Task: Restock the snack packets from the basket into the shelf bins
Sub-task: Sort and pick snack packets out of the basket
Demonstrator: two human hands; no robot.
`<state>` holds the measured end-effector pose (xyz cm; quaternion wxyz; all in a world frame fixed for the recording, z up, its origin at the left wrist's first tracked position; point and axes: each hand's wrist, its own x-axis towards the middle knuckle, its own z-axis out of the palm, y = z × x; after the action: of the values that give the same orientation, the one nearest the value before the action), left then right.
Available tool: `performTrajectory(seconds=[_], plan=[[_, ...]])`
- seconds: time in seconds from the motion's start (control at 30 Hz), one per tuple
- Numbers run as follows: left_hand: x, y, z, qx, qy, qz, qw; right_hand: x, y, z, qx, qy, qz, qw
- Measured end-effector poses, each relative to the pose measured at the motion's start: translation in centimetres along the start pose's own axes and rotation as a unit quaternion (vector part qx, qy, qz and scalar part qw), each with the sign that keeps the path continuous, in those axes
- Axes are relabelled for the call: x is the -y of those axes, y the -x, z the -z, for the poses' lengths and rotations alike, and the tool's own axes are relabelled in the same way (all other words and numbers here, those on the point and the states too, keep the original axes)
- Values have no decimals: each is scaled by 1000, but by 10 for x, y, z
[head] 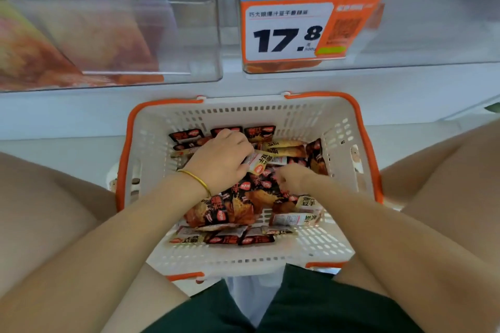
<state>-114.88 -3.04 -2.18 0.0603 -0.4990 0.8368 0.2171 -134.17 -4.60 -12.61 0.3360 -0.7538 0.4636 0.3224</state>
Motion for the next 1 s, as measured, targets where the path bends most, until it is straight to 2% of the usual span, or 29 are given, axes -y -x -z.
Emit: performTrajectory(seconds=[0.17,0.27,0.33,0.4,0.5,0.6,0.7,0.87,0.93,1.0], plan=[[-13,-1,0,85,9,40,996,3,57,65,-66,-133,108,983],[-23,3,4,85,70,55,992,8,98,81,-97,-269,126,950],[-31,6,10,66,141,57,986,11,117,83,-136,-292,131,938],[-40,9,18,28,176,47,983,13,134,84,-192,-315,117,922],[-52,15,36,-41,277,64,958,8,157,89,-268,-405,109,867],[-64,19,59,-146,356,64,921,-4,184,94,-247,-509,128,814],[-84,20,87,-220,409,28,885,-7,206,95,-261,-551,172,773],[-120,21,135,-273,415,-47,867,-2,248,118,-354,-575,234,699],[-128,22,156,-324,394,-65,857,-3,270,138,-393,-602,258,645],[-126,23,176,-411,301,-78,857,-7,288,163,-451,-613,269,591]])
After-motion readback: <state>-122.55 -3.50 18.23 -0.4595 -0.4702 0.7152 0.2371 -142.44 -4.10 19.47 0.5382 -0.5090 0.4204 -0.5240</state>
